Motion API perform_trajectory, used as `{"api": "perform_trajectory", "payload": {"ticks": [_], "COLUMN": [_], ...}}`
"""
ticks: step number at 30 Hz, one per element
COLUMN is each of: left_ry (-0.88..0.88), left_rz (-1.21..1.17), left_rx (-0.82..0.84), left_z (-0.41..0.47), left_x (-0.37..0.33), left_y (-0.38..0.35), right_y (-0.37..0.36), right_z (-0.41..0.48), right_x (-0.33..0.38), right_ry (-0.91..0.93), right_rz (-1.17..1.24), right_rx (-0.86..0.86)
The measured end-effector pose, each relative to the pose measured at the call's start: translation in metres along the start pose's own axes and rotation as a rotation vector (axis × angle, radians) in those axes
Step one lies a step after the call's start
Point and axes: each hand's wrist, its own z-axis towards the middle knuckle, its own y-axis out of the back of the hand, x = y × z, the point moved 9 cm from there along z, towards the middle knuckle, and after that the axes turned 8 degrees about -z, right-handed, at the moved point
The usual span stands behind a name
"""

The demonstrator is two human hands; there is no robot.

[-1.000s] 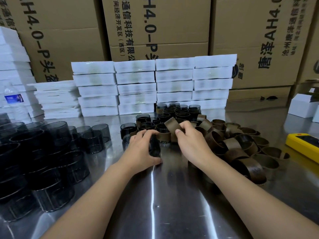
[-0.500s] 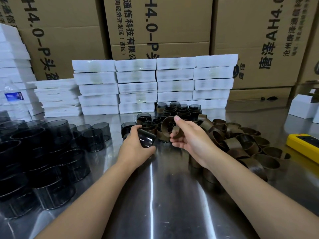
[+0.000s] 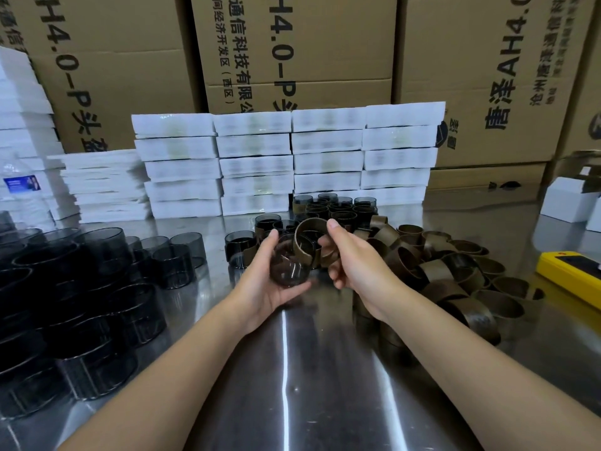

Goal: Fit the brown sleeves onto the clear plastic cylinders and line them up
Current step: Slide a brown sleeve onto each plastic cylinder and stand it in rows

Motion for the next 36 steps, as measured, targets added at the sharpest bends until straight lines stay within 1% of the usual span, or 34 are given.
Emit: {"api": "perform_trajectory", "payload": {"ticks": [6,11,17,21,25,30,36], "left_ry": [-0.008,-0.051,-0.083,-0.104,-0.160,-0.228,-0.266], "left_rz": [0.121,0.163,0.110,0.076,0.050,0.102,0.152], "left_rx": [0.167,0.225,0.111,0.064,0.073,0.024,0.049], "left_z": [-0.001,0.001,0.003,0.004,0.004,0.002,0.000], "left_x": [0.003,0.003,0.000,-0.004,-0.010,-0.019,-0.023], "left_y": [-0.013,-0.015,-0.003,0.001,0.002,0.007,0.003], "right_y": [-0.005,-0.007,-0.009,-0.008,-0.012,-0.009,-0.004], "right_z": [-0.002,-0.004,-0.007,-0.006,-0.006,-0.003,0.001], "right_x": [-0.002,0.004,0.009,0.008,0.006,0.006,0.006], "right_ry": [0.013,0.070,0.129,0.126,0.122,0.119,0.133], "right_rz": [-0.050,-0.119,-0.128,-0.117,-0.042,-0.060,-0.027], "right_rx": [0.021,0.042,0.047,0.045,0.073,0.047,0.041]}}
